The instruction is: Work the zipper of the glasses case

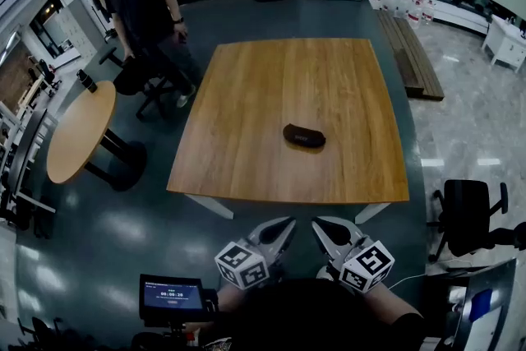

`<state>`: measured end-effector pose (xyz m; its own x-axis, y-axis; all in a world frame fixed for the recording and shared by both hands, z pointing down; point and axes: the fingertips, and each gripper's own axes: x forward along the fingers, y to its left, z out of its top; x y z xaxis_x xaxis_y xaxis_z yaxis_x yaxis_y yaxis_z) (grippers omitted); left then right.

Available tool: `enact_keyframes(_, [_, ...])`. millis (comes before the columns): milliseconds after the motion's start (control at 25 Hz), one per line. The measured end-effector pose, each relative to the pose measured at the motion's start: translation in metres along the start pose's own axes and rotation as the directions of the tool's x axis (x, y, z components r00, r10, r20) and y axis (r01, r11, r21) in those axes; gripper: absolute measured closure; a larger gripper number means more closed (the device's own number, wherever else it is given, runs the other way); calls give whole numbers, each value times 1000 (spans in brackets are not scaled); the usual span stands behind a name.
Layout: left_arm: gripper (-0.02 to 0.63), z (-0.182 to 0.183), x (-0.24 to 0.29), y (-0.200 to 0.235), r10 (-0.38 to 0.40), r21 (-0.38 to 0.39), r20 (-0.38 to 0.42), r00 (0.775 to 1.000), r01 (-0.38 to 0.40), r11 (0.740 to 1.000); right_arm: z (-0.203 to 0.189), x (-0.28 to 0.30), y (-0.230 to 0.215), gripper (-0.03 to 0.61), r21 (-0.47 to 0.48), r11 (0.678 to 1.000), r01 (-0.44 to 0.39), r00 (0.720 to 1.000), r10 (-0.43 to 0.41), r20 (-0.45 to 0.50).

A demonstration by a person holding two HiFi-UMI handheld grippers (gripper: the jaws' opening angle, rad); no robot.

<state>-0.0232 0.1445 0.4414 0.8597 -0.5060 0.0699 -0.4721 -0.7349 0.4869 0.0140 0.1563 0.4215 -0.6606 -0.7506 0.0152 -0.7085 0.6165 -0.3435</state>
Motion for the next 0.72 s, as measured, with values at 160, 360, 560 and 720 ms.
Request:
enact_keyframes(160, [612, 3, -7, 5, -31, -3, -4, 1000, 31, 1000, -4, 8, 12, 574, -29, 999, 20, 1000, -20, -6])
enact_keyframes(360, [613, 2, -9, 8, -73, -5, -14, 997, 73, 997, -11, 14, 13, 574, -18, 998, 62, 998, -63, -15])
enact_keyframes(560, [614, 2, -19, 14, -76, -8, -5, 997, 76, 997, -18, 21, 22, 575, -34, 997, 64, 998, -65, -25])
enact_keyframes(720, [613, 4, -23, 16, -72, -5, -2, 997, 72, 997, -18, 24, 24, 574, -36, 997, 64, 998, -64, -23])
